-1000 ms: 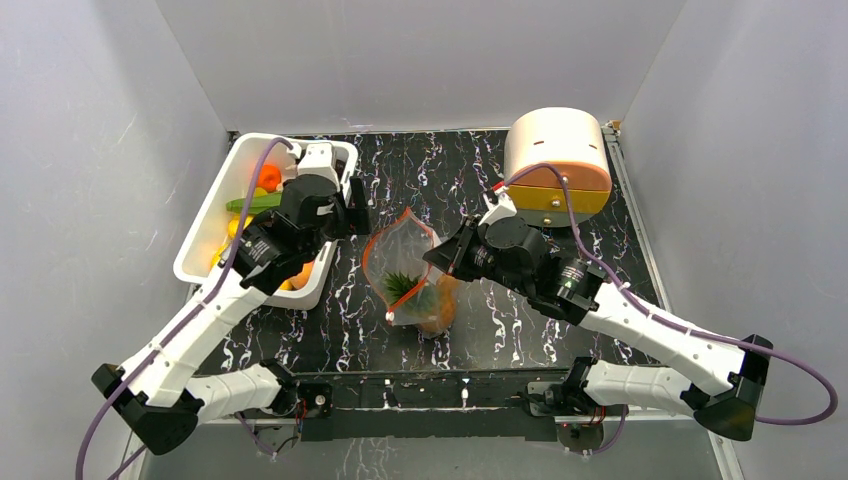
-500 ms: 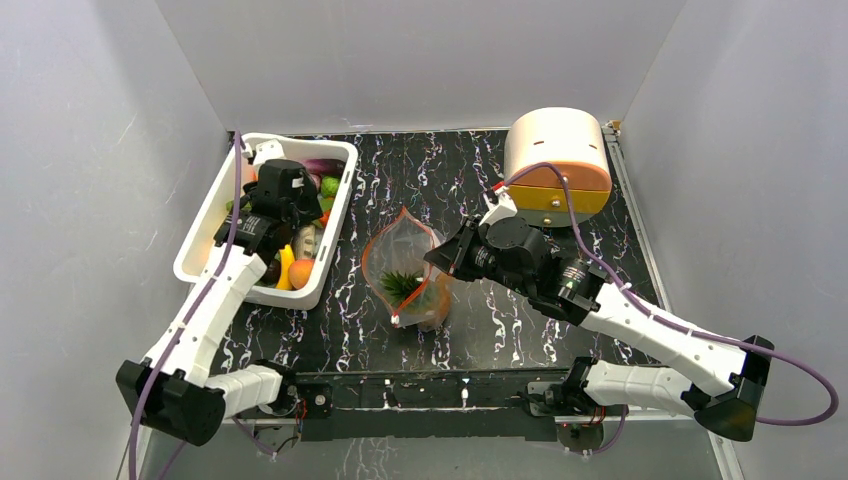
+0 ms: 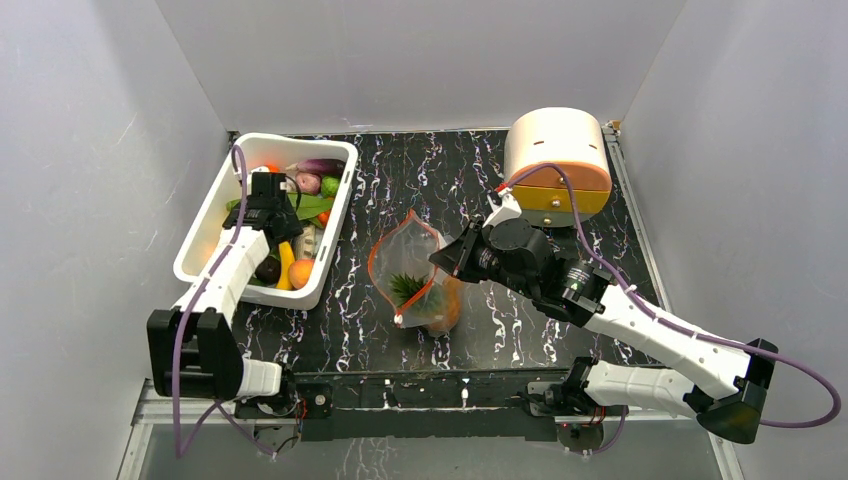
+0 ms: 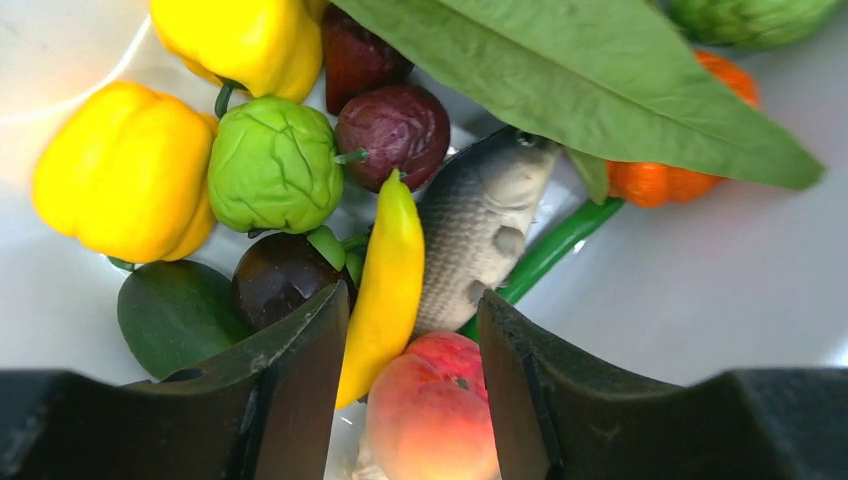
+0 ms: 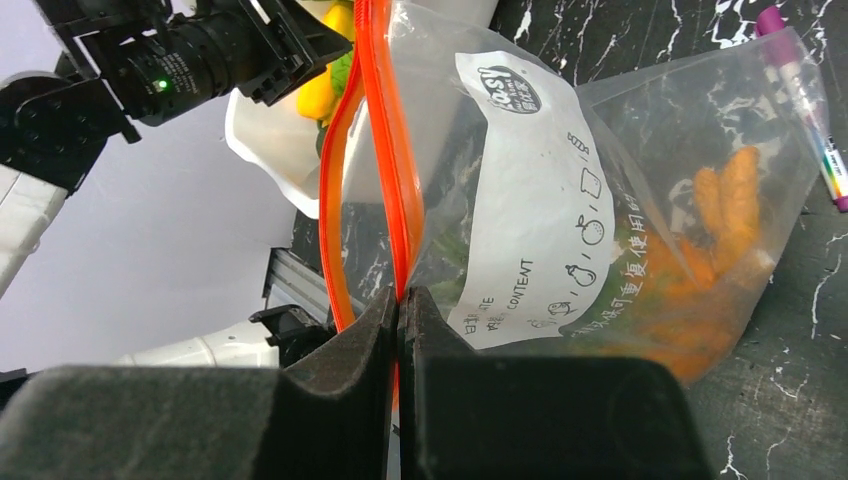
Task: Place the food in the zip-top bag and seal the zipper
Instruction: Pick up the fake fruit from the bin.
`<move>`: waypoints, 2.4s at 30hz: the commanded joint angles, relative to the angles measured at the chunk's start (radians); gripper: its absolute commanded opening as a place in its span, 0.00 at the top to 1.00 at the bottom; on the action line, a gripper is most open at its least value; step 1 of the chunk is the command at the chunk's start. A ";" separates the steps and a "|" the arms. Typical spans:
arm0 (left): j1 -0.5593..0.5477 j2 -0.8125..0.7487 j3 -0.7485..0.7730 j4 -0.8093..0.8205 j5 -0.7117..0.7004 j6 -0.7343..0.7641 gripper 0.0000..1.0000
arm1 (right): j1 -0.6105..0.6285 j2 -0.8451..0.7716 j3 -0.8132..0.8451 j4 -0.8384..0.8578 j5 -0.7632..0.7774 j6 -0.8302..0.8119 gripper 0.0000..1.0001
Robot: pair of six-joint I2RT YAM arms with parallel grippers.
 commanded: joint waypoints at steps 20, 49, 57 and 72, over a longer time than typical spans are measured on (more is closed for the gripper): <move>0.146 0.218 -0.056 0.205 0.195 0.031 0.59 | 0.000 -0.026 0.015 0.039 0.039 -0.025 1.00; 0.145 -0.137 0.053 -0.072 0.342 0.052 0.88 | -0.001 0.124 0.248 0.092 -0.664 -0.305 1.00; 0.145 -0.214 0.115 -0.090 0.481 0.065 0.92 | -0.009 0.154 0.170 -0.034 -0.312 -0.429 1.00; 0.052 -0.350 0.091 0.176 1.023 -0.034 0.94 | -0.028 0.219 0.144 0.018 -0.168 -0.433 1.00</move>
